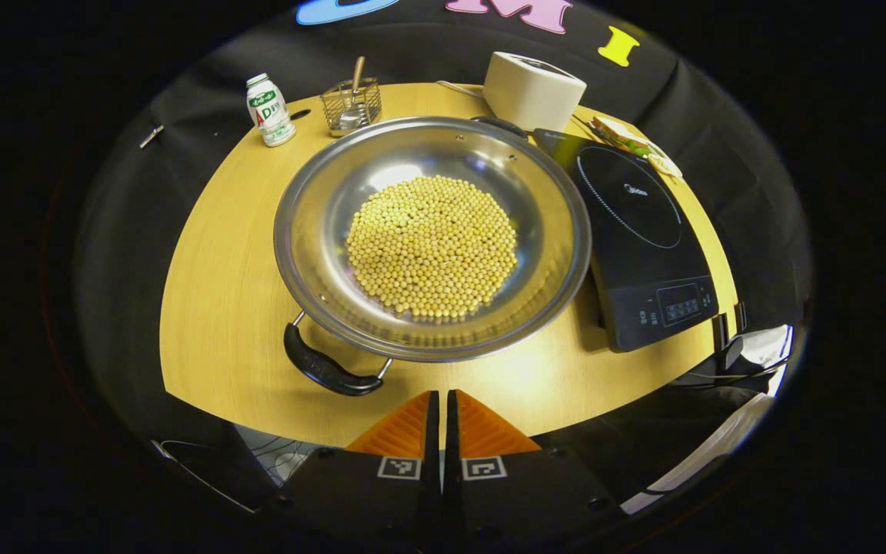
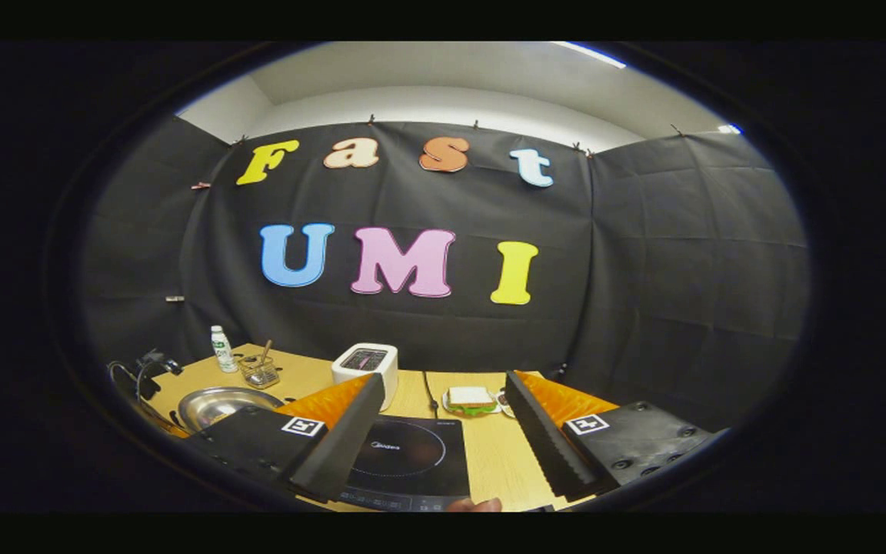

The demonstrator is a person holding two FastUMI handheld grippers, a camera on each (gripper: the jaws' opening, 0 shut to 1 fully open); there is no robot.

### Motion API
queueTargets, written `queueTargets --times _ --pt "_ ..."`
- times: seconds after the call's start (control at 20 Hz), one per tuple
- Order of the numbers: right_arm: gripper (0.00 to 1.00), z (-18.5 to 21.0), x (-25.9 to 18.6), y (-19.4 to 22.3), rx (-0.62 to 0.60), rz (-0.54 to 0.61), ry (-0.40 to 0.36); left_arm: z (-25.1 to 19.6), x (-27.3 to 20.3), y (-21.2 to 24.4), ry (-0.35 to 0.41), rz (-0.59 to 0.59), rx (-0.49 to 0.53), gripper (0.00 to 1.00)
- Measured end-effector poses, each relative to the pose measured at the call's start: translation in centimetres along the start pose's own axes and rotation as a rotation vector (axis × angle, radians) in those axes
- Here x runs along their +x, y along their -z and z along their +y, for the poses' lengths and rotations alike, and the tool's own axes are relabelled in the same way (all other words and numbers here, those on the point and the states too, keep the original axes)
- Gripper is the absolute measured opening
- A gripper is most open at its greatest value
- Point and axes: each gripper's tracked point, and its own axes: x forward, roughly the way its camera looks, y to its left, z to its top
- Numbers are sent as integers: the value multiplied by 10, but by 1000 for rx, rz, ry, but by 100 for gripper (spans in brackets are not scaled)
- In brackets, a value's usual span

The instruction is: First push the handle of the pot to place it horizontally, then grasp the pot with both hands and set it on the induction cooktop.

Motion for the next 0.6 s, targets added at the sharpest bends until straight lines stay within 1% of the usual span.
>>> queueTargets --times 0.05,0.1,0.2,0.25,0.4,0.6 --pt "99 -1 0 0 -3 -1 2 3 3 -1 -3 0 -5 5" --pt "96 -2 1 1 -6 0 6 6 6 -5 -3 -6 -11 5" --pt "96 -4 2 3 -10 7 13 13 10 -9 -2 -5 -25 5" --pt "98 -5 2 3 -11 9 16 14 11 -10 8 -1 -32 5" --pt "96 -5 6 4 -15 13 22 14 15 -13 25 -2 -49 5" --pt "96 -2 11 8 -22 22 19 36 16 -17 4 10 -38 5"
